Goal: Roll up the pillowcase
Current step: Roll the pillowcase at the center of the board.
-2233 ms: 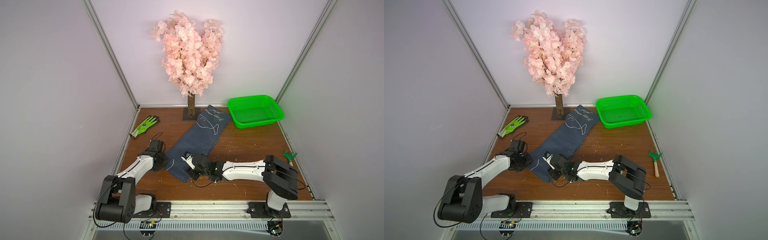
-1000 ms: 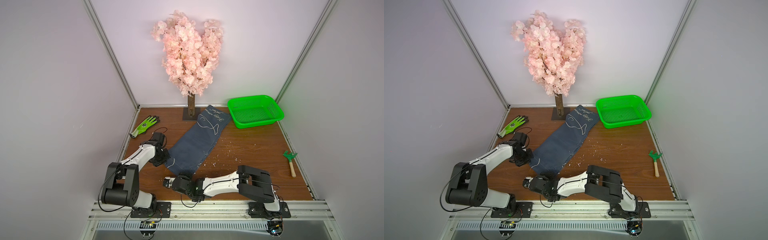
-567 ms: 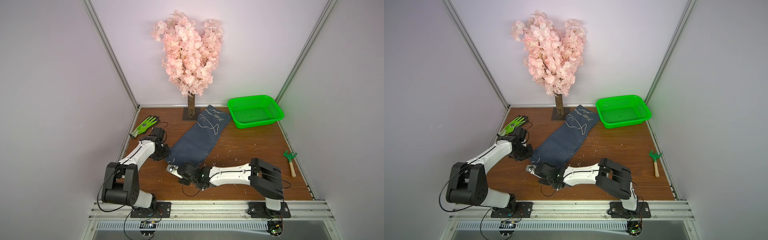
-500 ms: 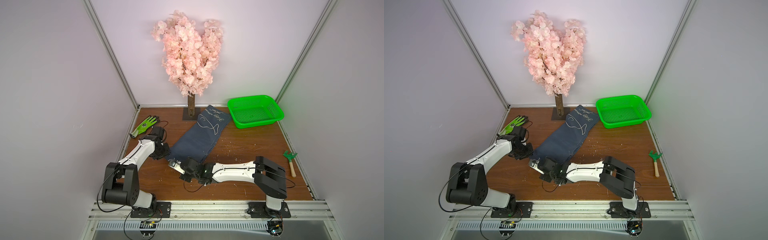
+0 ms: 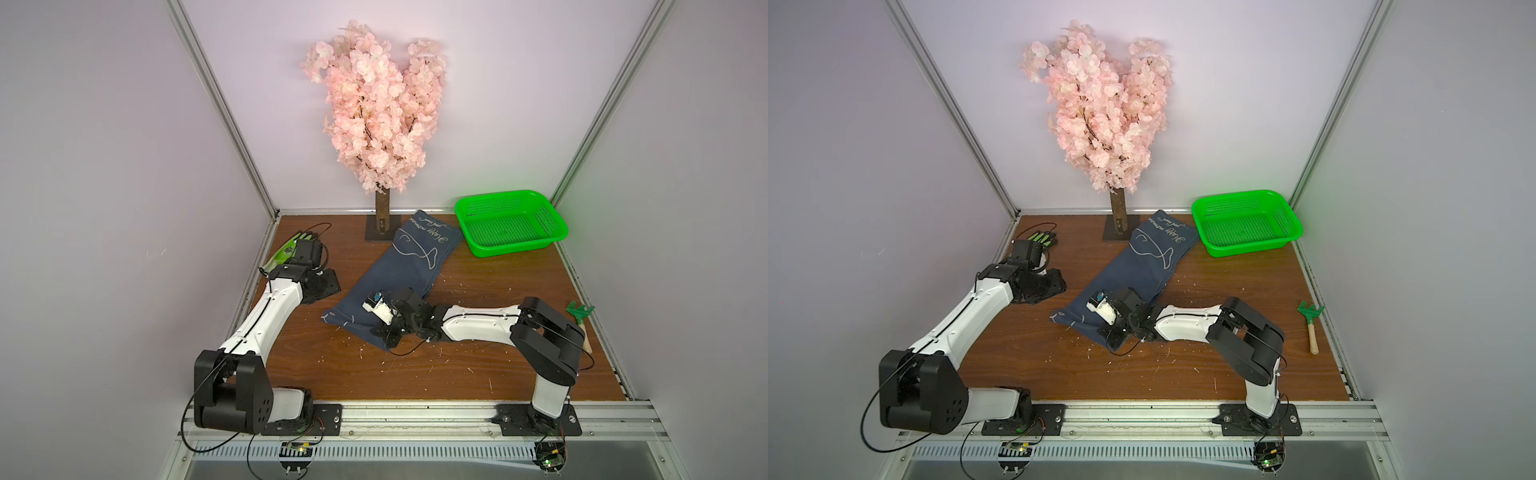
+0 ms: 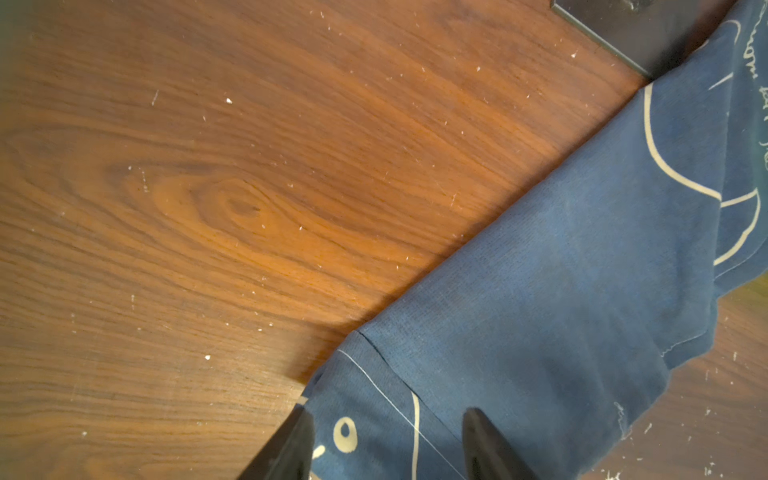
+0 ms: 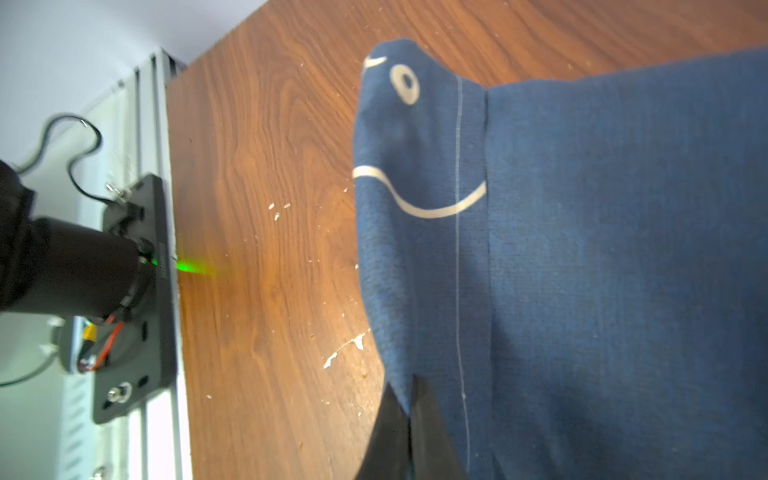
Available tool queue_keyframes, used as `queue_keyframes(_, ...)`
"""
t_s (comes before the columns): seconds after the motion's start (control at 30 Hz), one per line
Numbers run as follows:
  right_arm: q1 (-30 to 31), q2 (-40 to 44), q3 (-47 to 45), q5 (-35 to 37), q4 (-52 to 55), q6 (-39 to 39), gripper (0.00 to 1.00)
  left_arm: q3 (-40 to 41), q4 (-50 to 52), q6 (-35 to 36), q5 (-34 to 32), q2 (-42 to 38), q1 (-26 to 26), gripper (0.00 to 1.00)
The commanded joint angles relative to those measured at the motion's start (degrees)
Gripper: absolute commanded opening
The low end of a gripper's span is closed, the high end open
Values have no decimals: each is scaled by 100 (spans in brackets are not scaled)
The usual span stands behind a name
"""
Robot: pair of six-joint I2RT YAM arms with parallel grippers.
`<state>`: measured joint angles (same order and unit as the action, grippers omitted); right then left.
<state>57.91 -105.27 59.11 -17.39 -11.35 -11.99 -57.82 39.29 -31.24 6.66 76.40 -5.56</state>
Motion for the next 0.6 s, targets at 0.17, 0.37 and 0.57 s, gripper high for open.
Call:
queue_keyframes(0.17, -397, 347, -610, -994, -1417, -1291, 0, 754, 158, -42, 490, -766, -124, 60)
queue_keyframes(0.37, -540, 385, -820, -1095, -1746, -1584, 0, 1361, 171, -264, 581, -1114, -394, 57)
queue_keyframes(0.57, -604, 302, -882, -1072, -1752, -1714, 0, 1308, 14, -130, 481, -752, -503, 55)
